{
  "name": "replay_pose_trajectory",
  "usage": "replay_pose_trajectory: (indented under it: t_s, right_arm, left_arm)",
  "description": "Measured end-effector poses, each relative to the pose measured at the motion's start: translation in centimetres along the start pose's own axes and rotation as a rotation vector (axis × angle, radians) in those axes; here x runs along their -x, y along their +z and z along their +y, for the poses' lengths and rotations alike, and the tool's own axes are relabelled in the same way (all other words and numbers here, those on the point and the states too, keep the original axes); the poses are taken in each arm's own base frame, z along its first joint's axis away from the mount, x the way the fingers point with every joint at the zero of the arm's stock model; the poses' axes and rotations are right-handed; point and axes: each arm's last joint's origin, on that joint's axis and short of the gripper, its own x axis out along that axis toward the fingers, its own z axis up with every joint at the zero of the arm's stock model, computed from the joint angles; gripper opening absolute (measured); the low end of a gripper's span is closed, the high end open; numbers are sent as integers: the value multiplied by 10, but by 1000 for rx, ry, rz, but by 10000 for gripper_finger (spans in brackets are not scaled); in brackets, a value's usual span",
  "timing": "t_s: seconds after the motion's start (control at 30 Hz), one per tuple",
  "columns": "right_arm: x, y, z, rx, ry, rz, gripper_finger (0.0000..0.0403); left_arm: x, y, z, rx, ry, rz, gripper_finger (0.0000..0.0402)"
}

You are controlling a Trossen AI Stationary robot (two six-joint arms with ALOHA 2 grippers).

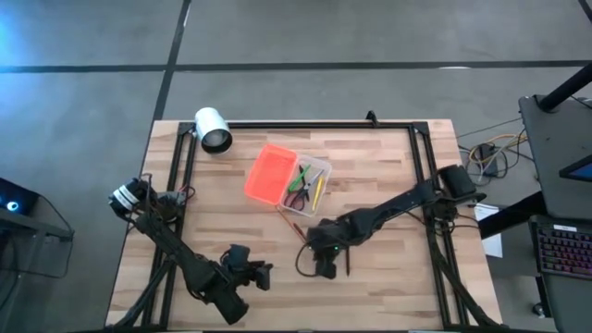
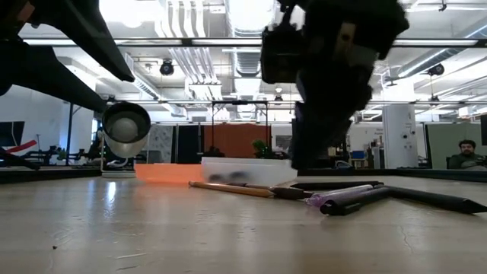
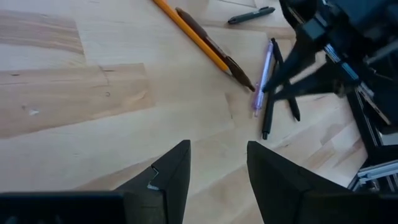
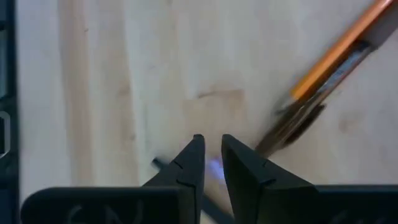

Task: Pick & place school supplies into a supply box
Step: Put the yellow pencil into the orange supply box

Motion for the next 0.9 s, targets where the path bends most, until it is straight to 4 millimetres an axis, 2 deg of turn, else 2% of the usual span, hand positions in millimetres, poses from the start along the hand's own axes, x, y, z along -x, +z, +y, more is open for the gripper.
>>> replay_pose_trajectory:
  t_s: [0.23, 0.47, 0.73, 0.9]
  right_arm:
    - [-10, 6, 2, 0, -3, 2, 48]
    - [-23, -1, -8, -7, -82, 21, 48]
    - [-16, 5, -23, -22, -212, -27, 48]
    - [-6, 10, -21, 52, -207, -53, 48]
  left_arm:
    - [0, 0, -1, 5, -4, 2, 140]
    - [0, 0, 0, 4, -4, 3, 140]
    - [0, 0, 0, 4, -2, 5, 140]
    - [0, 0, 0, 4, -2, 5, 140]
